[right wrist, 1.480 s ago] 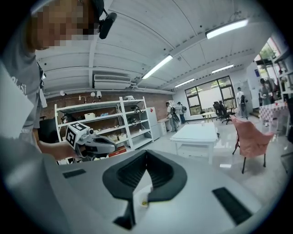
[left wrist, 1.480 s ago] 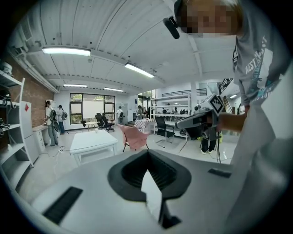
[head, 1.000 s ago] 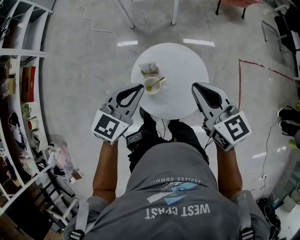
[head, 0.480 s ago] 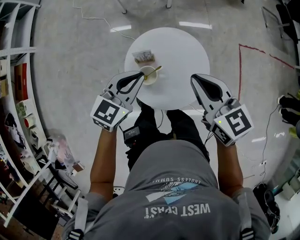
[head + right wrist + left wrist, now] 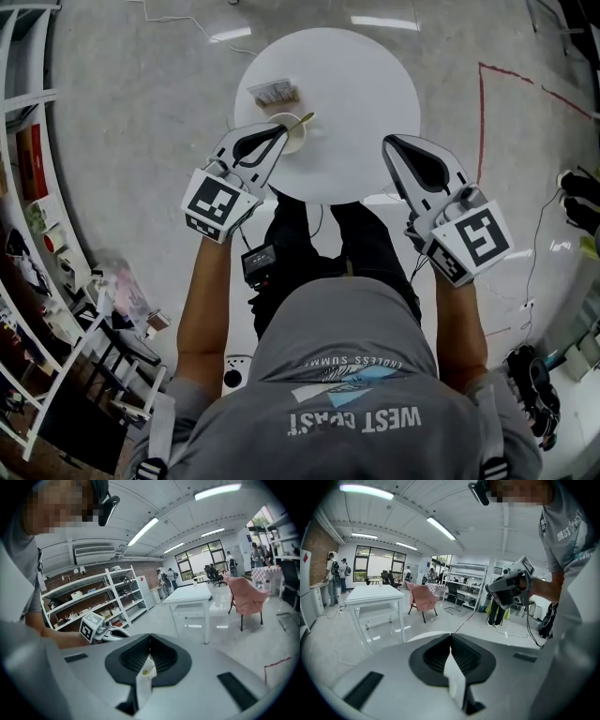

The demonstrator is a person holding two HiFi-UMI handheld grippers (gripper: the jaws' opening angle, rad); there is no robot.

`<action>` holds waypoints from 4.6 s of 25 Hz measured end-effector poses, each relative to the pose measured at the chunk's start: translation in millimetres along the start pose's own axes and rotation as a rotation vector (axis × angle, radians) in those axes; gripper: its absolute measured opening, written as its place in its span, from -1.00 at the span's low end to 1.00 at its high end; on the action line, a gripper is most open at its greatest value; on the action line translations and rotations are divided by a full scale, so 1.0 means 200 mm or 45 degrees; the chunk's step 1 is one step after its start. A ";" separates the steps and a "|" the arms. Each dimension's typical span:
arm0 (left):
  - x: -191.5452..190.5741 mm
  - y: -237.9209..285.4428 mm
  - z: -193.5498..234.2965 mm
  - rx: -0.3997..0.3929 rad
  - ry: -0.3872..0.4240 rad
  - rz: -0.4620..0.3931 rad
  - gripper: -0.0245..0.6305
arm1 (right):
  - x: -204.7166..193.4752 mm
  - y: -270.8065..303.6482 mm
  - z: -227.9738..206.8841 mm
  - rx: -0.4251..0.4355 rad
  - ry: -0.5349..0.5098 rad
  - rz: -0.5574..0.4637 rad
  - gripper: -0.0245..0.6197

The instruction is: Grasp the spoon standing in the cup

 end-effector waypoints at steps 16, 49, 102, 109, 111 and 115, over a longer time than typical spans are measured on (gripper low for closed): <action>-0.23 0.24 0.07 -0.055 -0.023 0.135 -0.69 | -0.15 0.01 -0.06 -0.026 0.064 0.073 -0.92; -0.41 0.45 0.20 -0.016 -0.001 0.264 -0.82 | -0.24 0.07 -0.08 -0.030 0.107 0.150 -0.92; 0.45 -0.35 0.02 0.172 0.190 -0.189 -0.83 | 0.39 0.01 0.05 0.005 -0.159 -0.208 -0.92; 0.57 -0.45 -0.02 0.175 0.225 -0.277 -0.83 | 0.44 0.00 0.06 0.004 -0.176 -0.256 -0.92; 0.60 -0.47 -0.03 0.177 0.220 -0.300 -0.83 | 0.46 0.00 0.06 0.005 -0.186 -0.263 -0.92; 0.63 -0.52 -0.05 0.186 0.220 -0.324 -0.83 | 0.48 0.00 0.07 0.017 -0.221 -0.268 -0.92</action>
Point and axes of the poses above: the fingertips, and each gripper's own axes: y forward along the fingers, z to its left, x out of its top, the point moved 4 cm from there along -y, backward along the fingers, and after that the axes turned 11 degrees about -x, right-handed, at the moved point
